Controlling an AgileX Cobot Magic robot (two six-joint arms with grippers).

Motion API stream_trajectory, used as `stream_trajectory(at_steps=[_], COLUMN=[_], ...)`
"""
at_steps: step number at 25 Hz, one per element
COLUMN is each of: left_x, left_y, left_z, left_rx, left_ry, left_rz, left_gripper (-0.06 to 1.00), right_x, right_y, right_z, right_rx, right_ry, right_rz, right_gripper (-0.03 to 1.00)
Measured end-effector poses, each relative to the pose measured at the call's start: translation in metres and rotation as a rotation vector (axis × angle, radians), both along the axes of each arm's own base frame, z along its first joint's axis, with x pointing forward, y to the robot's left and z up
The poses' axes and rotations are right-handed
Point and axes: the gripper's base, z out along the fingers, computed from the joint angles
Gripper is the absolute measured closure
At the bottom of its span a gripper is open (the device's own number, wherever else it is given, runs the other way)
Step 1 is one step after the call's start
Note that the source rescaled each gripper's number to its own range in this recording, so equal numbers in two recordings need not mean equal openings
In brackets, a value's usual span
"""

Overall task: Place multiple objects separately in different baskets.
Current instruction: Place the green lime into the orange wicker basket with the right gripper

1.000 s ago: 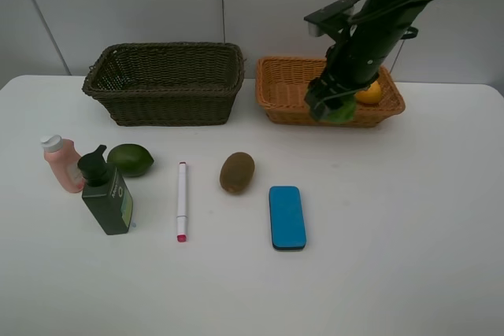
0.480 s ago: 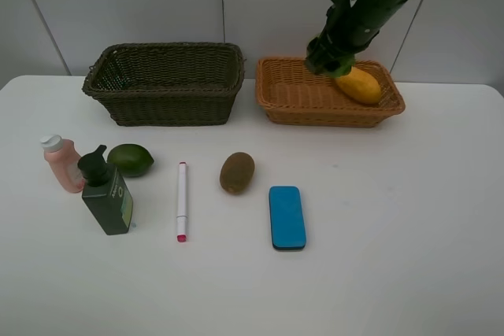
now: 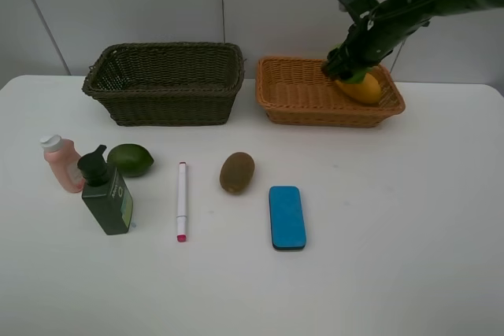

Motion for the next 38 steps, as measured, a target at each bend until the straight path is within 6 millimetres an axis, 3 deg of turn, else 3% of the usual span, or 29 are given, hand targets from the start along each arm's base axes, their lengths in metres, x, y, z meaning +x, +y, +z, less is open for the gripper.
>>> stream_trajectory(at_steps=[10,23,24,27,29,33,38], left_x=[0.0,0.0,0.0,0.0,0.0,0.0,0.0], left_y=[0.0,0.0,0.0,0.0,0.0,0.0,0.0], left_z=[0.0,0.0,0.0,0.0,0.0,0.0,0.0], left_rx=[0.0,0.0,0.0,0.0,0.0,0.0,0.0], left_ry=[0.0,0.0,0.0,0.0,0.0,0.0,0.0], left_rz=[0.0,0.0,0.0,0.0,0.0,0.0,0.0], left_gripper=[-0.05,-0.05,-0.05,-0.05,-0.05,-0.05,-0.05], right_x=[0.007,0.009,0.009,0.009,0.009,0.009,0.006], right_y=[0.003,-0.003,-0.004,-0.006,-0.006,-0.006,-0.007], right_z=[-0.028,-0.03,-0.03,-0.03,-0.031,-0.031,-0.028], right_rx=[0.027,0.078,0.078,0.068,0.069,0.072,0.071], right_ry=[0.02,0.028,0.028,0.033,0.035,0.037,0.058], right_rz=[-0.002,-0.05,-0.053,-0.053,-0.055,-0.057,-0.066], right_gripper=[0.6,0.6,0.58,0.14,0.04,-0.03,-0.03])
